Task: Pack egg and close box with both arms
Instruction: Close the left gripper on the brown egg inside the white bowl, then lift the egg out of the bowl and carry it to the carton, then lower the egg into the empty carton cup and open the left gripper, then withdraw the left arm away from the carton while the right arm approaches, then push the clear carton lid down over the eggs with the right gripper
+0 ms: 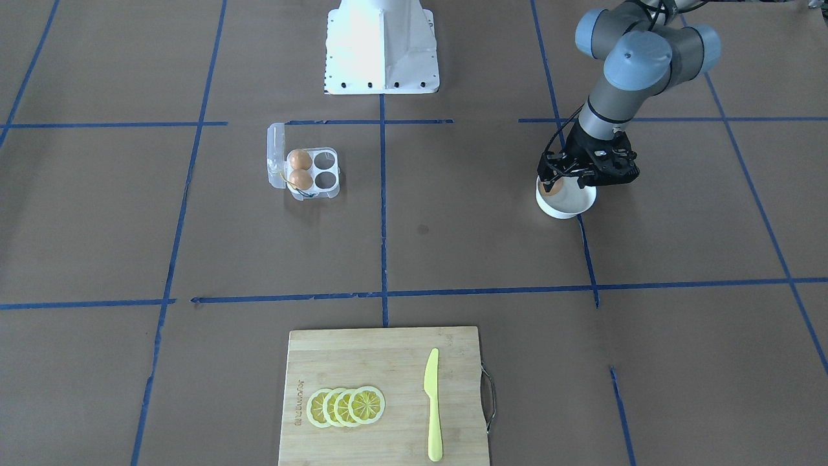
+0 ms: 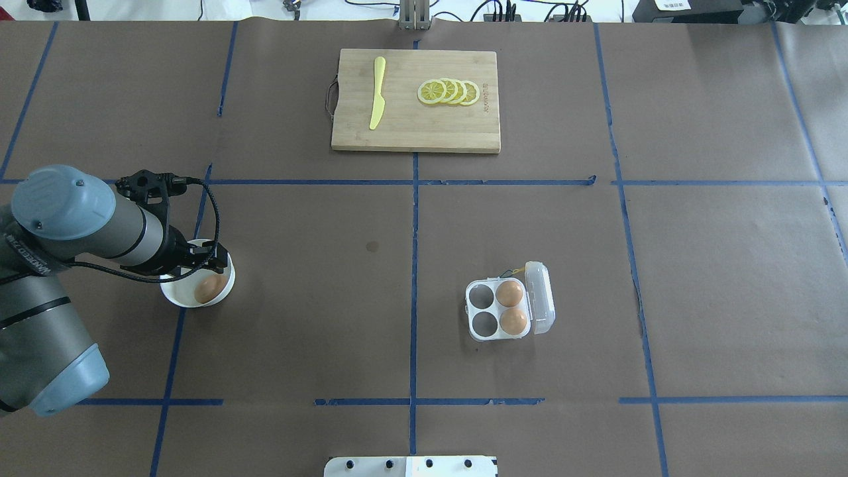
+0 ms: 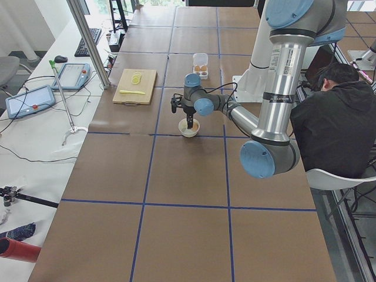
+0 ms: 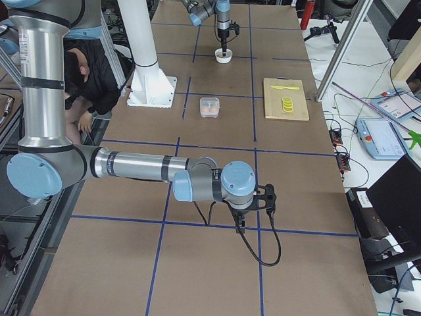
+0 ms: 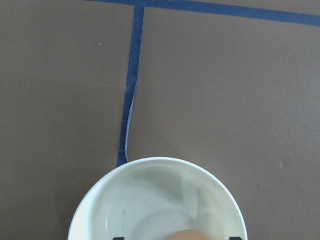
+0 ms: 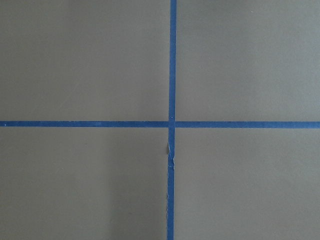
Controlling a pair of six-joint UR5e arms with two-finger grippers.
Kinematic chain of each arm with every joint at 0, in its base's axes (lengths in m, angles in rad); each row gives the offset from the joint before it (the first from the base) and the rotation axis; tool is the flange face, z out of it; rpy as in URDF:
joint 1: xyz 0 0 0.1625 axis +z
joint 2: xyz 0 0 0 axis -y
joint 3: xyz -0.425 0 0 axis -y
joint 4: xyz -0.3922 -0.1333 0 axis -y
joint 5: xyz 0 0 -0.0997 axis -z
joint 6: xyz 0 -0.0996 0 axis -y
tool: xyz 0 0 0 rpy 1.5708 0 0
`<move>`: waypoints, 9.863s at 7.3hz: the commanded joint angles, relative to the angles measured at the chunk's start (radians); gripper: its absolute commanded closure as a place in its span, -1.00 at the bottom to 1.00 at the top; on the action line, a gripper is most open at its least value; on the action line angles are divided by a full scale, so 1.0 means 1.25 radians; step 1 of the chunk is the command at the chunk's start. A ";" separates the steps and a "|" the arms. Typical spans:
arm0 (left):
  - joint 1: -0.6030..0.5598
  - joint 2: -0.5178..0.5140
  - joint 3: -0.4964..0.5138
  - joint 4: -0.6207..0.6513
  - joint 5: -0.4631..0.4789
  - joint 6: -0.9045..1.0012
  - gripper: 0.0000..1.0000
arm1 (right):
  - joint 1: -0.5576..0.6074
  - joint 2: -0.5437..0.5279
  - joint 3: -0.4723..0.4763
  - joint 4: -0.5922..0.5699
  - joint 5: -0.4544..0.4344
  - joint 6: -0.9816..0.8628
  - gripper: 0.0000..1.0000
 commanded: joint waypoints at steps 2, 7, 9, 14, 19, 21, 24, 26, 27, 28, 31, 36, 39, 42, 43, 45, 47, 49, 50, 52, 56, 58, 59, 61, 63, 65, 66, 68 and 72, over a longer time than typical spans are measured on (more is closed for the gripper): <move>0.015 0.000 0.015 0.000 -0.001 0.000 -0.49 | -0.001 0.002 0.003 0.000 0.001 0.000 -1.00; 0.028 0.003 0.020 0.000 0.000 -0.022 -0.49 | 0.000 0.002 0.015 0.002 0.023 0.000 -1.00; 0.030 0.007 0.020 0.000 0.000 -0.024 -0.50 | 0.000 0.002 0.036 0.002 0.027 0.023 -1.00; 0.041 0.007 0.036 0.001 -0.001 -0.024 -0.49 | 0.000 0.000 0.046 0.001 0.027 0.025 -1.00; 0.041 0.000 0.019 0.009 -0.007 -0.051 0.55 | 0.000 -0.001 0.045 0.000 0.027 0.025 -1.00; 0.027 0.000 -0.015 0.035 -0.007 -0.055 0.85 | 0.000 -0.002 0.042 0.000 0.026 0.025 -1.00; -0.034 -0.015 -0.079 0.153 -0.002 -0.056 1.00 | 0.000 -0.002 0.042 -0.004 0.026 0.025 -1.00; -0.064 -0.065 -0.108 0.149 -0.010 -0.102 1.00 | 0.000 -0.001 0.044 -0.004 0.026 0.025 -1.00; -0.056 -0.146 -0.077 0.122 -0.007 -0.220 1.00 | 0.000 -0.001 0.045 -0.003 0.026 0.025 -1.00; -0.044 -0.202 -0.044 0.044 -0.011 -0.308 1.00 | 0.000 -0.001 0.042 -0.002 0.026 0.025 -1.00; 0.081 -0.327 0.126 -0.276 -0.002 -0.587 1.00 | 0.000 -0.002 0.043 -0.002 0.027 0.025 -1.00; 0.254 -0.412 0.301 -0.534 0.221 -0.647 1.00 | 0.000 -0.001 0.045 0.000 0.026 0.025 -1.00; 0.269 -0.478 0.392 -0.589 0.250 -0.645 1.00 | 0.000 -0.001 0.043 0.000 0.026 0.025 -1.00; 0.269 -0.480 0.402 -0.594 0.250 -0.640 0.60 | 0.000 -0.001 0.042 0.000 0.026 0.025 -1.00; 0.269 -0.480 0.400 -0.594 0.249 -0.636 -0.43 | 0.000 -0.001 0.042 0.000 0.026 0.025 -1.00; 0.269 -0.480 0.399 -0.594 0.249 -0.633 -1.00 | 0.000 -0.001 0.041 0.000 0.026 0.025 -1.00; 0.262 -0.479 0.389 -0.593 0.249 -0.607 -1.00 | 0.000 -0.001 0.040 0.000 0.026 0.025 -1.00; 0.219 -0.474 0.360 -0.584 0.210 -0.602 -1.00 | 0.000 0.000 0.043 0.000 0.027 0.026 -1.00; 0.182 -0.469 0.351 -0.570 0.150 -0.601 -1.00 | -0.004 0.005 0.047 0.002 0.029 0.037 -1.00; 0.143 -0.436 0.245 -0.416 0.081 -0.515 -1.00 | -0.078 0.006 0.121 0.022 0.023 0.200 -1.00; 0.039 -0.372 0.038 -0.040 0.063 -0.264 -1.00 | -0.227 -0.039 0.178 0.268 0.012 0.499 -1.00; -0.035 -0.344 0.008 0.015 0.060 -0.096 -1.00 | -0.338 -0.061 0.235 0.333 -0.007 0.664 -0.91; -0.077 -0.310 0.006 0.016 0.053 -0.012 -1.00 | -0.420 -0.060 0.258 0.374 -0.058 0.770 -0.77; -0.186 -0.227 0.004 0.023 -0.048 0.216 -1.00 | -0.589 -0.059 0.275 0.484 -0.153 0.943 -0.20; -0.248 -0.155 -0.038 0.021 -0.058 0.318 -1.00 | -0.729 -0.033 0.311 0.486 -0.246 1.027 0.65; -0.275 -0.145 -0.045 0.021 -0.059 0.343 -1.00 | -0.802 0.008 0.307 0.482 -0.293 1.036 1.00; -0.280 -0.144 -0.048 0.021 -0.059 0.343 -1.00 | -0.822 0.027 0.305 0.480 -0.295 1.037 1.00; -0.289 -0.142 -0.046 0.021 -0.058 0.353 -1.00 | -0.868 0.100 0.290 0.454 -0.330 1.055 1.00; -0.289 -0.114 -0.044 0.011 -0.059 0.355 -1.00 | -0.930 0.407 0.240 0.211 -0.373 1.092 1.00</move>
